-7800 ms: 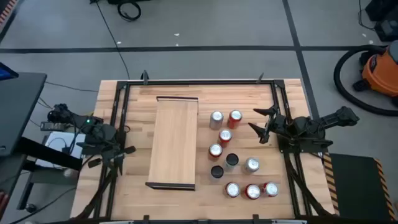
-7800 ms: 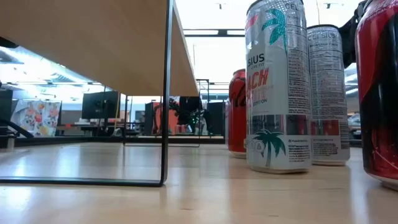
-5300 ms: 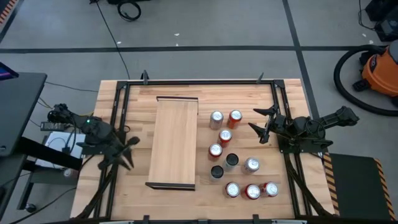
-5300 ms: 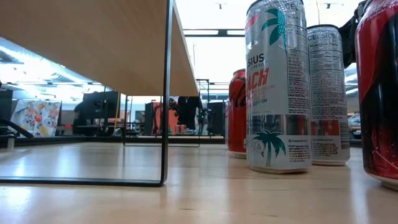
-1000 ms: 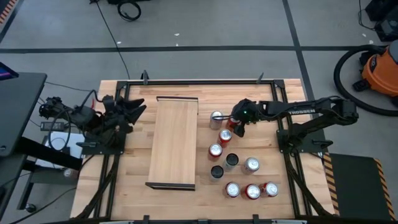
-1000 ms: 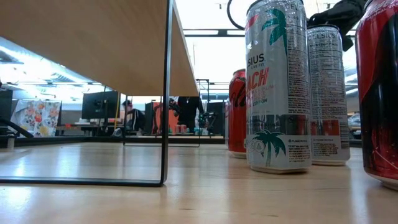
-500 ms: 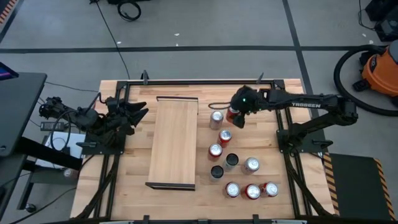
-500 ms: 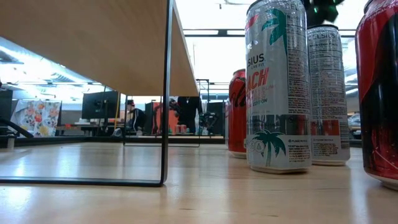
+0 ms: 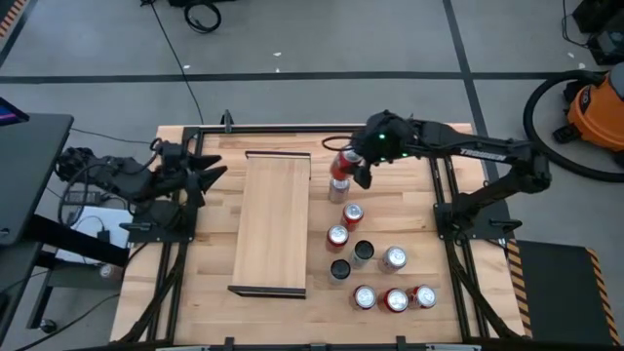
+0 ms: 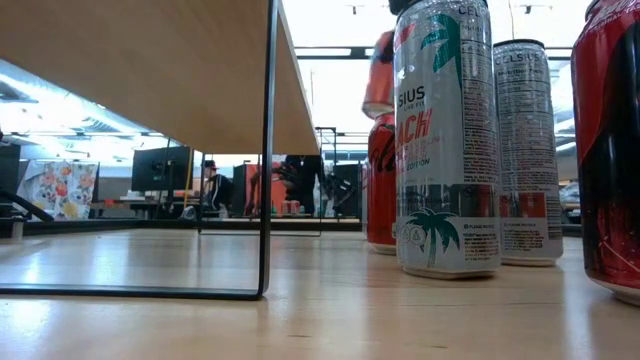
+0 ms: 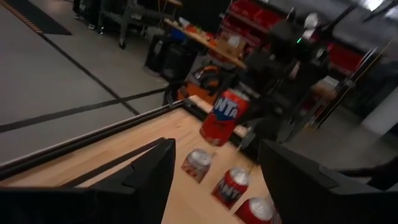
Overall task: Pick and place cans onto a shelf
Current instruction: Put the top orange can on the shelf
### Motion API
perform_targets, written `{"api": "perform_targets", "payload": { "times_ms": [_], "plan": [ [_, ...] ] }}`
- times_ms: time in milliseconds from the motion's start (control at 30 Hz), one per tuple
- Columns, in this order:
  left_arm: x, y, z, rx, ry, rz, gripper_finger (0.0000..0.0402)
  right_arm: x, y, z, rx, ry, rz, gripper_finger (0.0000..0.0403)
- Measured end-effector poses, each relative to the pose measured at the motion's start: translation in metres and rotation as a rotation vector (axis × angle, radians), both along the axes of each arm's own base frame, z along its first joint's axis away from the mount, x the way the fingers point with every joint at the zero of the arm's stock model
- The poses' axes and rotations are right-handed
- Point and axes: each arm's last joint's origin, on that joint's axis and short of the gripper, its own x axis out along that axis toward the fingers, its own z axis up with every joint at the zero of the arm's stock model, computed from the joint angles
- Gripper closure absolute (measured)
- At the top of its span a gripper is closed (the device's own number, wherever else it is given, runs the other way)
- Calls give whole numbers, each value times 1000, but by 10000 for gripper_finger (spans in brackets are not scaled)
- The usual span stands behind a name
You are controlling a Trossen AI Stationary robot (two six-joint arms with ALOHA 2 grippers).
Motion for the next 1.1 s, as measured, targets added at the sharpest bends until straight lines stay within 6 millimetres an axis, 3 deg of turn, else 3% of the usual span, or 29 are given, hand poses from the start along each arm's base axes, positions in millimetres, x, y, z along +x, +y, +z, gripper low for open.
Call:
{"api": "perform_targets", "payload": {
  "times_ms": [267,600,800,1100],
  "plan": [
    [1,-2,5,-26,11,-44,175,62,2,13,-84,-10,128,83],
    [16,-9,0,-20,63,-72,175,116,-7,1,-88,-3,239,82],
    [33,-17,-7,2,124,-72,153,135,-13,-13,-74,20,268,82],
    [42,-22,-11,-5,150,-85,95,142,-14,-23,-68,35,265,51]
  ]
}}
